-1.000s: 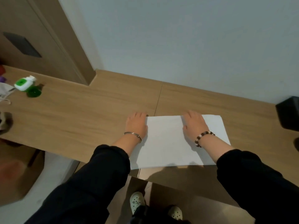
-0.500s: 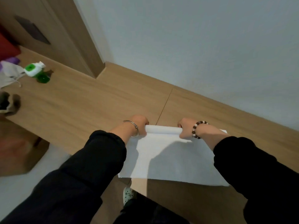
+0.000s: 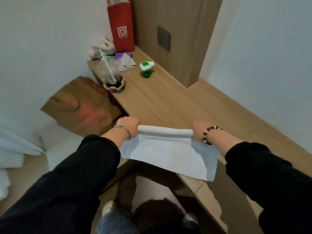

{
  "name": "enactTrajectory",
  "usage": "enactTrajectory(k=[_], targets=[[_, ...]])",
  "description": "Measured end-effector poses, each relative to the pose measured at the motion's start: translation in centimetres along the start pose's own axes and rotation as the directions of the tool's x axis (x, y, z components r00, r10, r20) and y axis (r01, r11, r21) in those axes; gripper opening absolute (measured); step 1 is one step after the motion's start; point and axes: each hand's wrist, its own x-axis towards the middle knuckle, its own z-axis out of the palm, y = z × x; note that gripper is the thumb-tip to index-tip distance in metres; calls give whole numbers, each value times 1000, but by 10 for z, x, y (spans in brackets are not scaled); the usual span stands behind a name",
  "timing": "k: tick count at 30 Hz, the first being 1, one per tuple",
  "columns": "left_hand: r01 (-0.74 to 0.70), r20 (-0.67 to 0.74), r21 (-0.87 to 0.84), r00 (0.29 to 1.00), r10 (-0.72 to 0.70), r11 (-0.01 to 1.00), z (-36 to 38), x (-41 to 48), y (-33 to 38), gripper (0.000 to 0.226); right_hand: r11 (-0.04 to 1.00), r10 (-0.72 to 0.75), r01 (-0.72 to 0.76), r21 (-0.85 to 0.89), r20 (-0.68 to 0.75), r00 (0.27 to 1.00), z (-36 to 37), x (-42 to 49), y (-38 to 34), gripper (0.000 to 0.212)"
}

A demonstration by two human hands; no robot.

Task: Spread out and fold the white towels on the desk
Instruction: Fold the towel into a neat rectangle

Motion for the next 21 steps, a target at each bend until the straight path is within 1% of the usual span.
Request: enactTrajectory(k=[3, 6, 8, 10, 13, 15, 18, 21], targets=[[73, -62, -59, 995, -76, 996, 20, -29, -96, 14, 987, -99, 78, -140, -148, 984, -18, 25, -93, 20], [117, -120, -73, 985, -125, 990, 44, -58, -197, 15, 957, -184, 126, -261, -207, 961, -26, 45, -196, 26], [156, -144, -58, 976, -163, 986, 65, -83, -263, 13, 925, -245, 162, -344, -214, 946, -28, 59, -264, 20], [221, -152, -53, 962, -227, 974, 88, -111, -323, 10, 904, -288, 182, -388, -235, 928, -29, 72, -331, 11], [322, -133, -90, 934, -331, 943, 123, -155, -397, 19, 885, -356, 236, -401, -258, 898, -27, 86, -420, 22], [382, -114, -94, 913, -391, 919, 147, -183, -434, 23, 860, -413, 275, -431, -268, 871, -21, 94, -466, 25], [484, -38, -137, 869, -493, 864, 183, -221, -476, 24, 841, -450, 303, -448, -270, 851, -6, 110, -518, 26], [598, 77, -222, 798, -598, 770, 223, -253, -509, 24, 832, -491, 351, -429, -277, 826, 11, 130, -559, 22]])
